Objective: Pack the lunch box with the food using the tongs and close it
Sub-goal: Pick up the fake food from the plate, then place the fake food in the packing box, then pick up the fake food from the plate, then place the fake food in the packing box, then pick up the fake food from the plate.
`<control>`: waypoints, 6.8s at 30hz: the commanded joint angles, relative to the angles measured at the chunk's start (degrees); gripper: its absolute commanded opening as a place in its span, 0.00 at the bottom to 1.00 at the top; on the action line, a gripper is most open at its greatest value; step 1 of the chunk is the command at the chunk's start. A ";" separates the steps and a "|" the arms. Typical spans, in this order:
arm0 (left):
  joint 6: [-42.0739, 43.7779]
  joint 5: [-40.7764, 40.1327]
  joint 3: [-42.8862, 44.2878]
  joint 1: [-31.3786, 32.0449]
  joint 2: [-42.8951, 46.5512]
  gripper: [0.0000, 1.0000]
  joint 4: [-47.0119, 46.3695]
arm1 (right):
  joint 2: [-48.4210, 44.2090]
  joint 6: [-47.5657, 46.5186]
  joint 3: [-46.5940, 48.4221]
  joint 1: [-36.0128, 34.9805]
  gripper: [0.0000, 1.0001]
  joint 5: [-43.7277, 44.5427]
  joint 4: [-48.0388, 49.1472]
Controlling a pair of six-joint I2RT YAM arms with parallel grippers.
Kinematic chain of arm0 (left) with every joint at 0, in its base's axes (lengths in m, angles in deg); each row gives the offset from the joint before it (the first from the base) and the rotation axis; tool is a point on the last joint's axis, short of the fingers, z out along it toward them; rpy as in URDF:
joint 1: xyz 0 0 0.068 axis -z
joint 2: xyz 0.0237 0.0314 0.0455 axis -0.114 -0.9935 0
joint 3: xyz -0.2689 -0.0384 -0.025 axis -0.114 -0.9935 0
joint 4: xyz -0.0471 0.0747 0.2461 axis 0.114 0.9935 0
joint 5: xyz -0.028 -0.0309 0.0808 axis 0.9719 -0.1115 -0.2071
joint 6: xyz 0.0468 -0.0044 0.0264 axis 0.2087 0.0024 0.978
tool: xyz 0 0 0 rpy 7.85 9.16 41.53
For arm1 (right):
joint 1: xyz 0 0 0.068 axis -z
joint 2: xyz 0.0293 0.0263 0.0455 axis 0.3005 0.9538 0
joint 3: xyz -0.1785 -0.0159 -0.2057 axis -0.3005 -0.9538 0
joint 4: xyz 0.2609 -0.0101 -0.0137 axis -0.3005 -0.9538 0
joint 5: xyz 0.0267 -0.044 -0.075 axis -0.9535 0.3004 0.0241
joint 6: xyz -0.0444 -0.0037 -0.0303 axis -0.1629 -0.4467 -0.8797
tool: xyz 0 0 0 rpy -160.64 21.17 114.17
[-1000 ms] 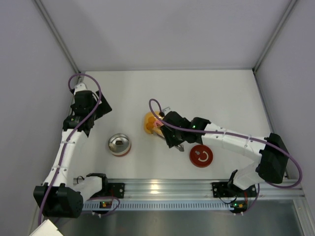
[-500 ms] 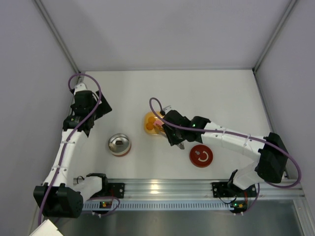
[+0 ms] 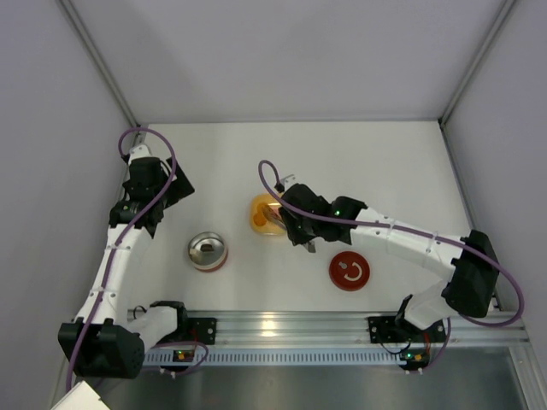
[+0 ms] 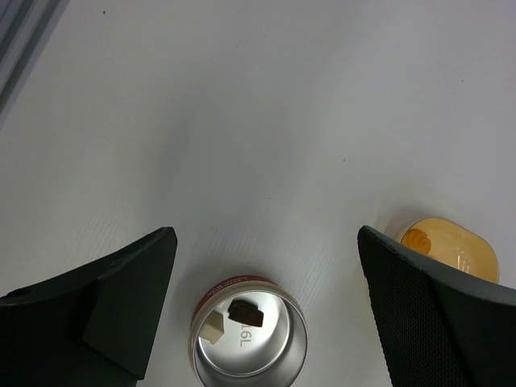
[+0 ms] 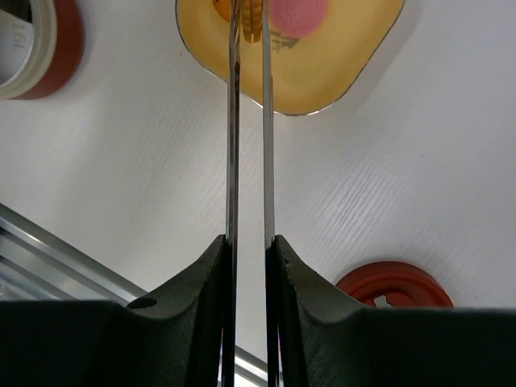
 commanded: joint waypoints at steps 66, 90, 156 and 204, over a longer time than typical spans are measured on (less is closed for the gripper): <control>0.53 0.34 -0.25 -0.57 -0.09 0.99 -2.73 | 6.64 -0.30 16.70 -10.37 0.40 6.34 -0.44; 0.44 0.34 -0.25 -0.57 -0.27 0.99 -2.74 | 4.17 1.11 2.71 0.01 0.47 7.13 2.01; 0.44 0.34 -0.25 -0.57 -0.62 0.99 -2.65 | 8.12 -0.39 18.88 -15.09 0.30 -1.39 1.75; 0.53 0.34 -0.25 -0.57 -0.36 0.99 -2.65 | 6.20 0.14 14.50 -7.73 0.48 5.72 0.43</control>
